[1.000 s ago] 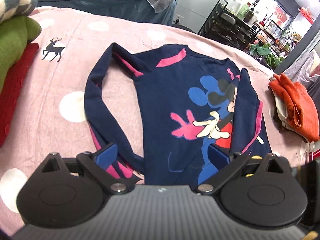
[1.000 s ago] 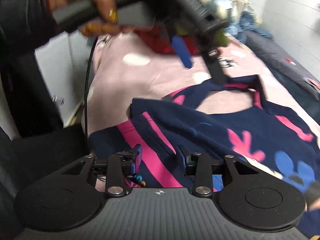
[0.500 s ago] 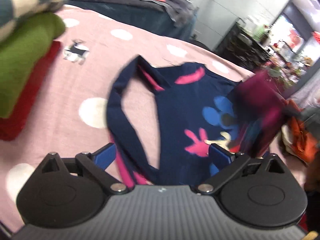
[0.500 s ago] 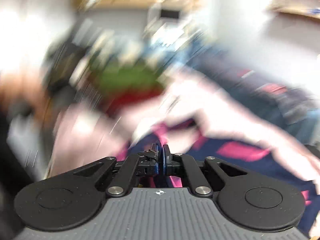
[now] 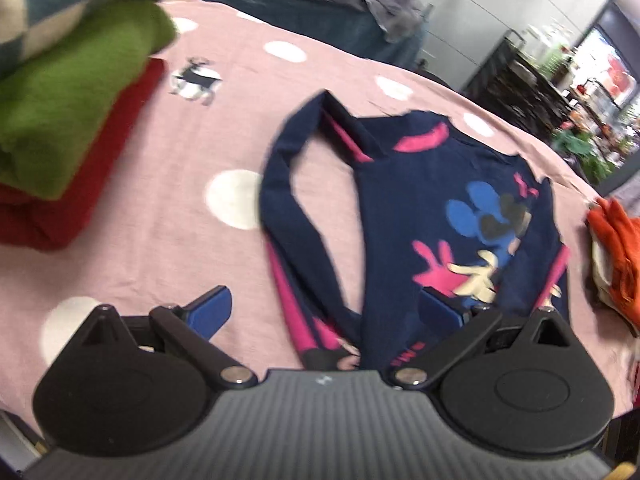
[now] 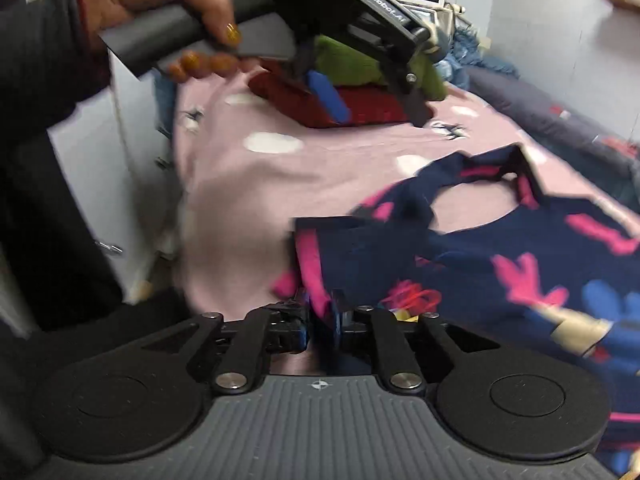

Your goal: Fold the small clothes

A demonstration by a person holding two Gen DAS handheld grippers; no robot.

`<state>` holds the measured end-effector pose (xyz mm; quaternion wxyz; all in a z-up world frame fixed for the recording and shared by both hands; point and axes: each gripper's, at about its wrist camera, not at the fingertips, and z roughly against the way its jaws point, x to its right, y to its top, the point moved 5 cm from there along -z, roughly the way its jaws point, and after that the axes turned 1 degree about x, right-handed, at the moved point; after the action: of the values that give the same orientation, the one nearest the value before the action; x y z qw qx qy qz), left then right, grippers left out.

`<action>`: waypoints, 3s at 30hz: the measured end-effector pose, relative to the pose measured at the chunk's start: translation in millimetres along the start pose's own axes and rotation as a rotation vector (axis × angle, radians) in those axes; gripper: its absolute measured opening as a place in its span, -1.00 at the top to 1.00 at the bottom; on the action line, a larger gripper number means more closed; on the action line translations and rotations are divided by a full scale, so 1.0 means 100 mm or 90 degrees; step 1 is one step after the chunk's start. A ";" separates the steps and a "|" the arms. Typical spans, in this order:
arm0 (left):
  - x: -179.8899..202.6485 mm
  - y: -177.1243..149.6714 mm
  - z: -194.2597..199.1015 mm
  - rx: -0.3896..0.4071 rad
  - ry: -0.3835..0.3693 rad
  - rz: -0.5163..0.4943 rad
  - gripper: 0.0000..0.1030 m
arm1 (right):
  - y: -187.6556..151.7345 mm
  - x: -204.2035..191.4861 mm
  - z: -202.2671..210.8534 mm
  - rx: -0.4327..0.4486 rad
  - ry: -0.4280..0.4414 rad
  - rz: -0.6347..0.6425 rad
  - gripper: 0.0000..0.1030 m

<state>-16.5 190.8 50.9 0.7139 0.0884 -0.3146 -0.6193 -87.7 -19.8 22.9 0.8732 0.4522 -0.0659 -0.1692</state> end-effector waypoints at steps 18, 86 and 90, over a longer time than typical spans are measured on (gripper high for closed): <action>0.73 -0.62 -0.58 -0.142 -0.021 -0.183 -0.99 | -0.38 1.59 1.13 0.087 -0.374 -0.403 -0.20; 0.41 -0.36 -0.49 -0.098 0.034 -0.094 -0.99 | -1.54 0.88 2.17 -0.084 -0.368 -0.600 0.91; 0.40 -0.37 -0.51 -0.111 0.040 -0.103 -0.99 | -1.29 0.85 2.22 -0.131 -0.515 -0.439 -0.15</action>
<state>-16.9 131.8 4.9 0.6758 0.0703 -0.2288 -0.6972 -97.8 -289.5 44.7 0.7118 0.2586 -0.2275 -0.6121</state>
